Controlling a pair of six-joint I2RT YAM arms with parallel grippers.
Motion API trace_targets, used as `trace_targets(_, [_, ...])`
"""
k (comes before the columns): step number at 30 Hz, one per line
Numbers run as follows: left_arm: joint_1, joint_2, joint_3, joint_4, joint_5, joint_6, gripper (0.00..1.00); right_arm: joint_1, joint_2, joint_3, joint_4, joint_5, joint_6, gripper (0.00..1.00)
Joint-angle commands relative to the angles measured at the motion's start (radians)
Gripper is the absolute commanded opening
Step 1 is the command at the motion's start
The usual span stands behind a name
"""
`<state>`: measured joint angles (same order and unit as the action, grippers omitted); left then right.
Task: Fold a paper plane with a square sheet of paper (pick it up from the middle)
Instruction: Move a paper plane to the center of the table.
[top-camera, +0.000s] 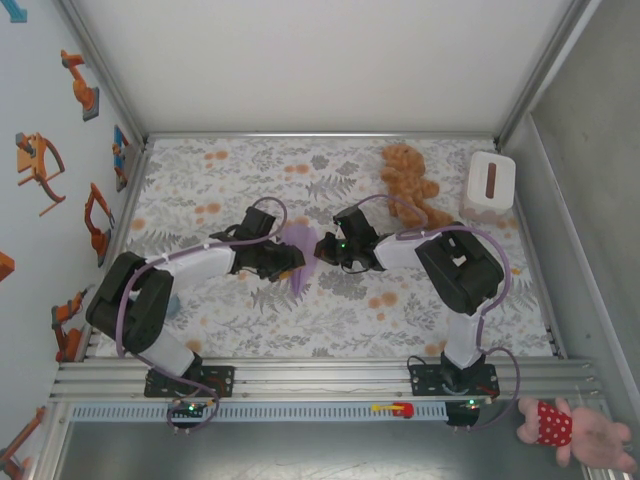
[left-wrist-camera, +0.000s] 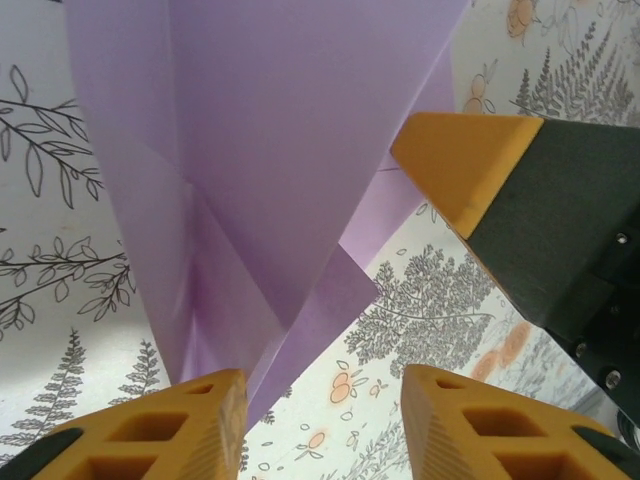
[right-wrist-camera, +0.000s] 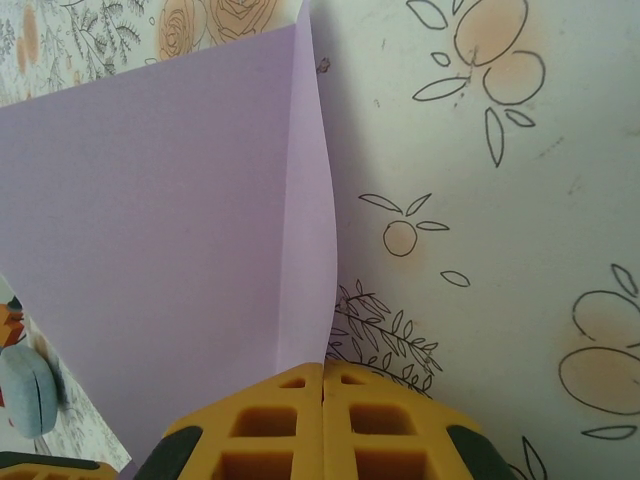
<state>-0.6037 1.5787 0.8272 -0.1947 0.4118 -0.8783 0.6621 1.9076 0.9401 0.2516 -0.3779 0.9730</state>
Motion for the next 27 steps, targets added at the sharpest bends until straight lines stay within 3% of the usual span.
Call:
trace_targets(1, [-0.018,0.027,0.043,-0.06,-0.054,0.029,0.48,-0.004,0.004,0.016,0.011,-0.009,0.01,0.0])
trace_targets(18, [-0.104,0.129,0.189,-0.236,-0.243,0.111,0.53,-0.004,0.003,0.017,0.009,-0.006,0.01,0.0])
trace_targets(27, [-0.148,0.182,0.267,-0.341,-0.363,0.145,0.42,-0.004,0.004,0.014,0.01,-0.006,0.01,0.0])
